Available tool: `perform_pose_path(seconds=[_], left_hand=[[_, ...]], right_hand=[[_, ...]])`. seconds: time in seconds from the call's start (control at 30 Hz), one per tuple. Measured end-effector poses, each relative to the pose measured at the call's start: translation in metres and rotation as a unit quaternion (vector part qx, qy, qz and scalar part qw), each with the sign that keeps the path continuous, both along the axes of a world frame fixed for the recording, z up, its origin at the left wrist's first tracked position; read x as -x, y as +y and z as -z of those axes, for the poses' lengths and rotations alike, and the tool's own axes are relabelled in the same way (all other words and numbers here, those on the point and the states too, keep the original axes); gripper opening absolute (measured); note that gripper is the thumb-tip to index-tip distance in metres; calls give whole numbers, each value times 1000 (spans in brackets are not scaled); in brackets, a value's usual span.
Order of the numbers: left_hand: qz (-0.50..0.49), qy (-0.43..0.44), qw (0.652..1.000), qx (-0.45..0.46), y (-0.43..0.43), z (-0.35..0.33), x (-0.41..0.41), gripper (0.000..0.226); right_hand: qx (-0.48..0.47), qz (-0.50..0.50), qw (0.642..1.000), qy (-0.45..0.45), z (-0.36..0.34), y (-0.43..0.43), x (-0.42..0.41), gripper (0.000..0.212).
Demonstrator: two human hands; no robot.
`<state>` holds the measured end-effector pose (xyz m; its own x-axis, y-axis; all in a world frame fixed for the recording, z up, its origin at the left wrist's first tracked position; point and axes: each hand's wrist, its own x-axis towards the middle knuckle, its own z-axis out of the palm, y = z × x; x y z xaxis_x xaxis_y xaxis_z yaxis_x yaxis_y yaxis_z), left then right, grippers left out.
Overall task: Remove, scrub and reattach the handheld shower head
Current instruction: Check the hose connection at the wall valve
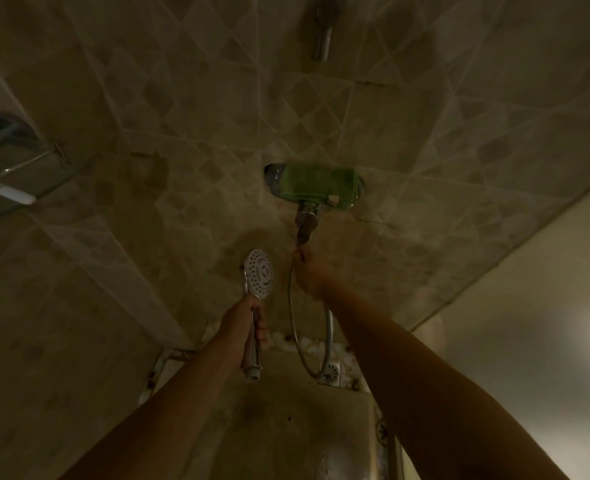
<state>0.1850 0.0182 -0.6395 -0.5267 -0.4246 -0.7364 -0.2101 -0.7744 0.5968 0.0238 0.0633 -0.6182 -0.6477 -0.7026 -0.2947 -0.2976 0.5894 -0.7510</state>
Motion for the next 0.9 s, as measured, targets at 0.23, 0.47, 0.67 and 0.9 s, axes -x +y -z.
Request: perform_pose_path(seconds=[0.23,0.47,0.67,0.9], left_hand=[[8,16,999,-32,-10,3,11,32],[11,55,997,-44,-16,6,1,29],[-6,27,1000,-10,-11,-12,-14,40],[-14,-31,997,68,4,-69,-39,47]], right_hand=[[-38,-7,998,56,17,-17,10,30],[18,21,999,19,19,-13,6,31],[19,23,1000,-11,5,14,-25,41],[41,22,992,-119,-34,58,-84,22]])
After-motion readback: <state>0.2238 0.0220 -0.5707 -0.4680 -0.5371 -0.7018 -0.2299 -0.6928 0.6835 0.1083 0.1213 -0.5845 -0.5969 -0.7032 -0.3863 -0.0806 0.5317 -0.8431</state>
